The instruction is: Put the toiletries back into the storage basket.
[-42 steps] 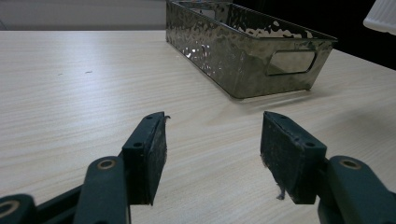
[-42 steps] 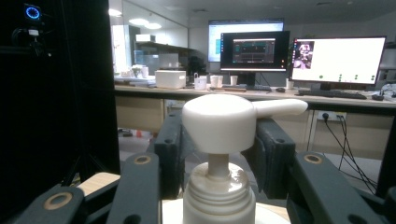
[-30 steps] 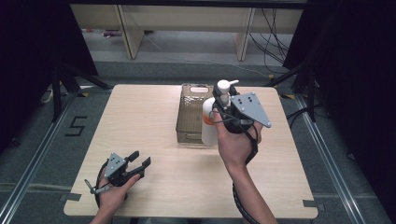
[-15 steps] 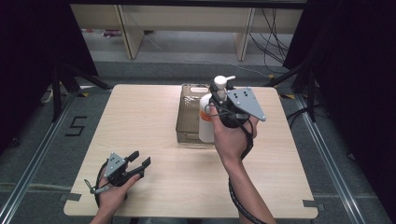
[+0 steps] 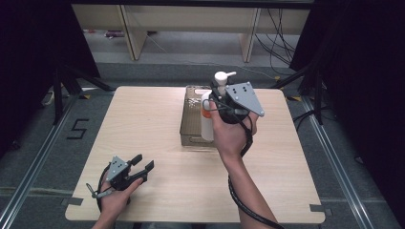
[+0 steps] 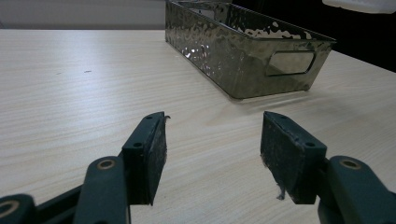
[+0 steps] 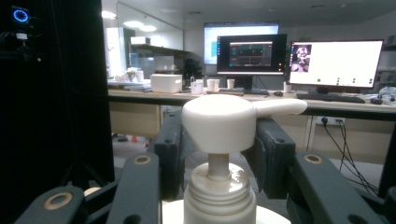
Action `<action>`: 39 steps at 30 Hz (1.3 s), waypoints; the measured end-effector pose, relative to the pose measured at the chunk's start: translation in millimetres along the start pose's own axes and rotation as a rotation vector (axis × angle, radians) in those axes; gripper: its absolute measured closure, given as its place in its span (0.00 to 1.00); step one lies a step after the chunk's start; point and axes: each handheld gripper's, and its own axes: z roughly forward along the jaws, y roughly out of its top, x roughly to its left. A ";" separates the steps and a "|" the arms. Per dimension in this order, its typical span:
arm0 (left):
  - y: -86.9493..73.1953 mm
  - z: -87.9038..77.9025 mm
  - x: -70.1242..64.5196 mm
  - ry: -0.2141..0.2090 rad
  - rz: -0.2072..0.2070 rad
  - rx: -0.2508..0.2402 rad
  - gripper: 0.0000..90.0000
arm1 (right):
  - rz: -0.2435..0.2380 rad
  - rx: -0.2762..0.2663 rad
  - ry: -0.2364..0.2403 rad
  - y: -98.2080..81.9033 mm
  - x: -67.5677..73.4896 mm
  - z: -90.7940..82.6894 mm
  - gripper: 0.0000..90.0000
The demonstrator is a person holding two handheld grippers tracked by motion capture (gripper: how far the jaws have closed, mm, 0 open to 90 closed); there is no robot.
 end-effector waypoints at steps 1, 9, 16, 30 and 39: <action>0.0 0.0 0.0 0.000 0.000 0.000 0.45 | -0.003 -0.001 -0.002 0.2 0.6 1.5 0.67; 0.0 -0.2 0.2 -0.002 -0.002 0.000 0.45 | 0.021 0.001 -0.004 1.9 8.1 9.8 0.67; -0.1 -0.1 0.3 -0.004 -0.005 -0.003 0.45 | 0.006 0.005 -0.019 -1.0 11.3 17.5 0.67; 0.0 0.1 0.4 -0.006 -0.004 -0.003 0.45 | 0.016 0.042 -0.049 -13.3 11.2 34.7 0.67; 0.0 0.1 0.7 -0.008 -0.005 -0.003 0.45 | 0.043 0.067 -0.050 -20.6 10.7 43.4 0.67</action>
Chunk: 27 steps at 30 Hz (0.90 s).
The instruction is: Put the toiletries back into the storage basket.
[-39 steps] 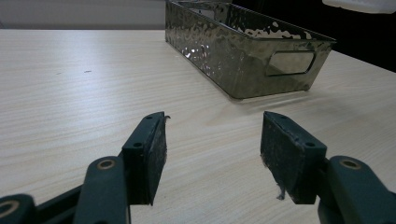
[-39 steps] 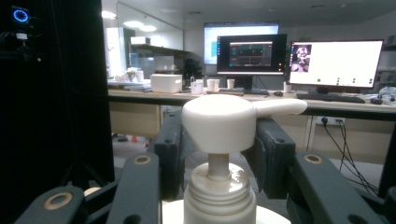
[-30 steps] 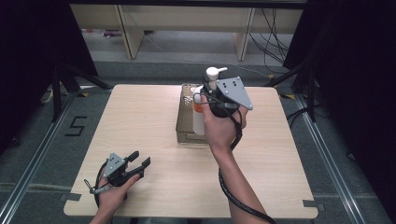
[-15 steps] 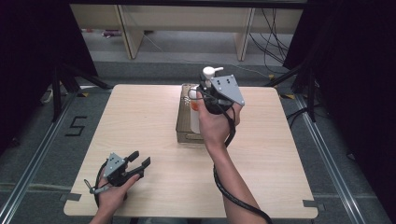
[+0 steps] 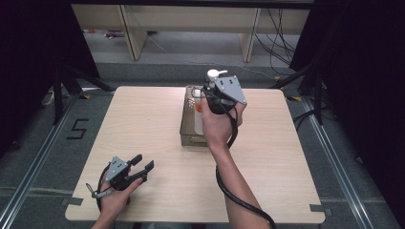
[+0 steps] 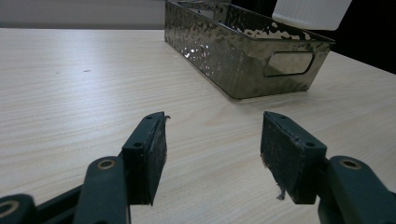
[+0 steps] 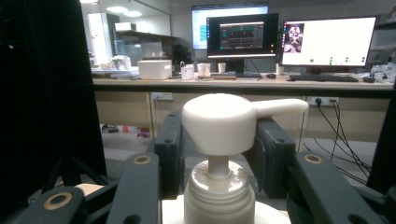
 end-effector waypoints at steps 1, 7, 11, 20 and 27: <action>0.0 0.1 0.0 -0.001 0.000 -0.001 0.45 | -0.007 -0.003 -0.012 -0.5 -0.5 0.7 0.67; 0.0 0.1 0.4 -0.002 0.000 0.000 0.45 | 0.003 0.009 -0.009 -2.9 -1.0 4.2 0.67; 0.0 0.1 0.2 -0.003 0.001 0.000 0.45 | -0.006 0.010 -0.017 -3.7 -2.3 5.6 0.67; 0.1 0.2 0.7 -0.005 0.001 0.002 0.45 | 0.001 0.022 -0.019 -6.5 -2.8 9.2 0.67; 0.0 0.1 0.8 -0.006 0.000 0.000 0.45 | 0.002 0.030 -0.027 -8.2 -3.8 10.7 0.67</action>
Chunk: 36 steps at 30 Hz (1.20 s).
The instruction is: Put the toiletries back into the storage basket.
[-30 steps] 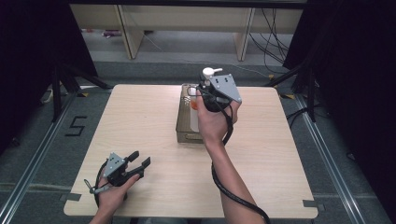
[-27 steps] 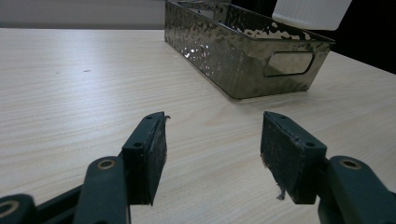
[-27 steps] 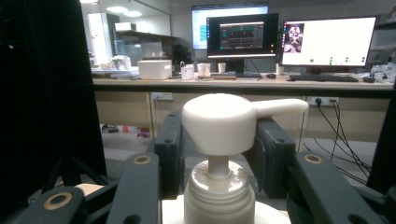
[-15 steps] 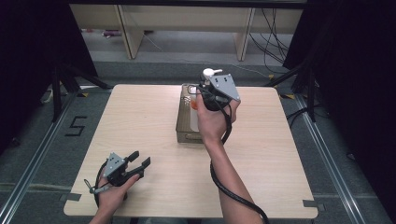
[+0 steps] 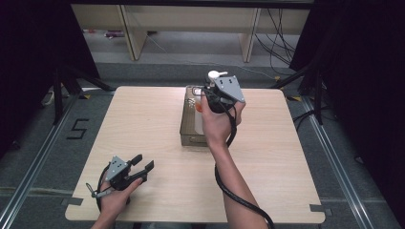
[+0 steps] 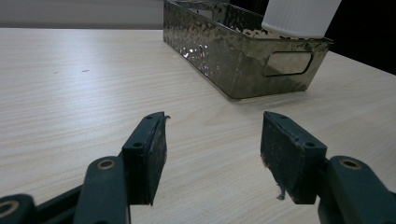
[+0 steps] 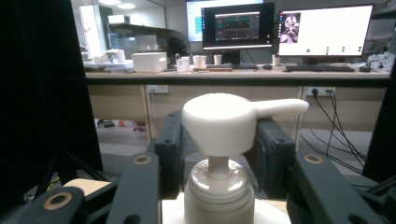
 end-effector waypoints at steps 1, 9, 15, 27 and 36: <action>0.0 0.0 0.1 -0.001 0.000 -0.001 0.45 | 0.000 0.001 -0.001 -0.1 -0.3 -0.2 0.67; -0.1 0.0 -0.1 -0.001 0.001 -0.002 0.45 | -0.002 0.004 -0.010 -2.9 -2.8 3.0 0.67; 0.0 0.0 0.1 -0.001 0.000 0.000 0.45 | 0.002 0.014 -0.010 -5.1 -2.9 4.5 0.67; 0.0 0.1 -0.1 -0.004 0.000 -0.002 0.45 | 0.014 0.019 -0.013 -8.2 -2.0 6.0 0.67; 0.0 0.0 -0.4 -0.003 0.002 -0.001 0.45 | -0.010 0.021 -0.021 -10.9 -3.7 6.9 0.67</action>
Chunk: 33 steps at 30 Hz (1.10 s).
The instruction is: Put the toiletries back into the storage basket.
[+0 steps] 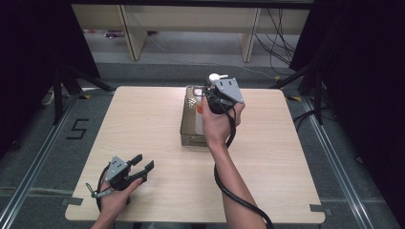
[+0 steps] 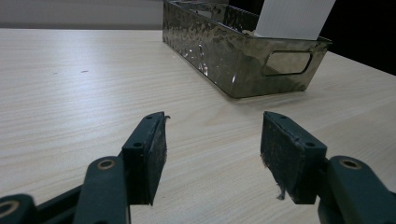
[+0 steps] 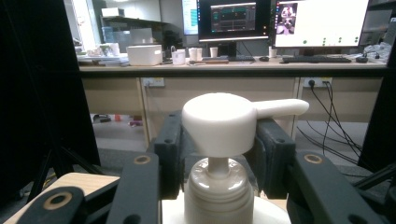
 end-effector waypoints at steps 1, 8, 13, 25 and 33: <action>0.0 0.1 -0.1 0.000 0.000 0.000 0.45 | 0.011 0.000 0.001 -0.2 0.5 0.1 0.67; 0.0 0.2 -0.1 0.000 0.000 0.001 0.45 | 0.016 0.005 0.001 -0.5 0.3 -2.0 0.67; 0.0 0.2 -0.1 0.001 0.001 0.002 0.45 | 0.031 0.006 0.010 0.2 0.1 -5.4 0.67; -0.3 1.0 0.2 -0.005 0.001 -0.005 0.45 | 0.030 0.016 0.014 -5.8 1.1 -9.8 0.67; -0.3 0.9 0.0 -0.004 0.001 -0.005 0.45 | 0.023 0.033 0.006 -12.0 -0.9 -8.4 0.67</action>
